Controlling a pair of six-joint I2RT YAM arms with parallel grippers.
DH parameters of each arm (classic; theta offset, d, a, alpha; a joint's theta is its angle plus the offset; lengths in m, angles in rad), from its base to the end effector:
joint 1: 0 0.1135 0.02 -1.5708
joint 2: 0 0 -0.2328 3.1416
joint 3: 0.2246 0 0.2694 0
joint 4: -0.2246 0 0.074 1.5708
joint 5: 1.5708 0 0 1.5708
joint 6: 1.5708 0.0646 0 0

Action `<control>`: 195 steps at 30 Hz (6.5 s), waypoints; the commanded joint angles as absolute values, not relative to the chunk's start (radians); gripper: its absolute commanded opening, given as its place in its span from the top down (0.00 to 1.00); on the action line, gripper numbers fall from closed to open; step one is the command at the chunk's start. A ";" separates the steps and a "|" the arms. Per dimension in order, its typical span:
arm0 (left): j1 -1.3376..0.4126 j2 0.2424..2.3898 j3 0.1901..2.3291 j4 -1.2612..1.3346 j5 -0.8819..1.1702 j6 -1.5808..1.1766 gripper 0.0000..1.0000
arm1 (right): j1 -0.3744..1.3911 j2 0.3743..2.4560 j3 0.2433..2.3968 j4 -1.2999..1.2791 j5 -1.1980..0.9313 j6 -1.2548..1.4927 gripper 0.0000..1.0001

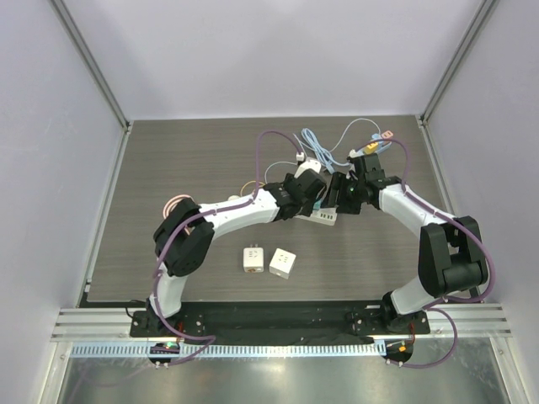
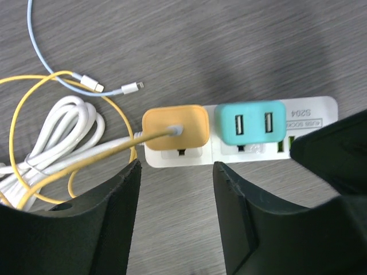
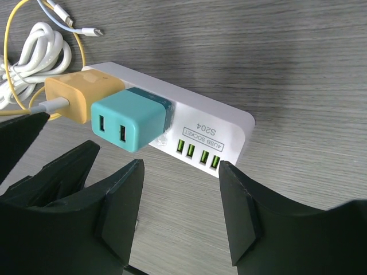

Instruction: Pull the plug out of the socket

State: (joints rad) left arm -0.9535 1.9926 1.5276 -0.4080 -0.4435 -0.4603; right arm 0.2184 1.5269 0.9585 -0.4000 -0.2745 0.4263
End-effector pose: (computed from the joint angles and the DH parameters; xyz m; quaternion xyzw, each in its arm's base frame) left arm 0.2900 -0.3607 0.1603 0.1509 0.9074 -0.0594 0.3878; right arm 0.3287 0.0909 0.1431 0.0578 0.9451 0.2170 0.2373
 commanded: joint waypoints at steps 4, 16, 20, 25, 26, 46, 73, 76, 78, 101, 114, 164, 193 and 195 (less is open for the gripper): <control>-0.940 2.026 1.605 -0.367 -0.494 -0.434 0.43 | 0.216 1.514 0.942 -0.356 -0.302 0.439 0.39; -0.910 2.046 1.628 -0.361 -0.482 -0.428 0.47 | 0.216 1.525 0.945 -0.344 -0.318 0.442 0.39; -0.904 2.051 1.629 -0.357 -0.463 -0.429 0.47 | 0.215 1.534 0.943 -0.341 -0.324 0.442 0.39; -0.902 2.046 1.624 -0.354 -0.459 -0.428 0.45 | 0.216 1.539 0.943 -0.336 -0.325 0.446 0.40; -0.902 2.042 1.624 -0.354 -0.456 -0.428 0.45 | 0.216 1.540 0.943 -0.334 -0.327 0.446 0.40; -0.804 1.810 1.794 -0.684 -0.010 -0.531 0.44 | 0.216 1.532 0.931 -0.321 -0.345 0.451 0.39; -0.719 2.037 1.675 -0.270 0.482 0.426 0.44 | 0.216 1.427 0.888 -0.339 -0.387 0.433 0.37; -0.721 2.043 1.645 -0.270 0.476 0.431 0.44 | 0.216 1.425 0.890 -0.341 -0.382 0.434 0.37; -0.721 2.042 1.628 -0.270 0.463 0.440 0.45 | 0.216 1.430 0.893 -0.341 -0.387 0.434 0.37; -0.744 2.028 1.511 -0.213 0.325 0.476 0.81 | 0.213 1.500 0.905 -0.319 -0.334 0.462 0.35; -0.753 1.962 1.476 -0.199 0.305 0.453 1.00 | 0.210 1.520 0.871 -0.256 -0.192 0.469 0.35; -0.850 1.813 1.485 -0.166 0.160 0.505 1.00 | 0.282 1.654 0.793 -0.210 0.051 0.453 0.36; -0.695 1.430 1.977 -0.114 -0.371 0.486 1.00 | 0.282 1.704 0.793 -0.169 -0.041 0.463 0.35; -0.696 1.402 1.974 -0.120 -0.362 0.465 1.00 | 0.282 1.706 0.795 -0.167 -0.044 0.463 0.35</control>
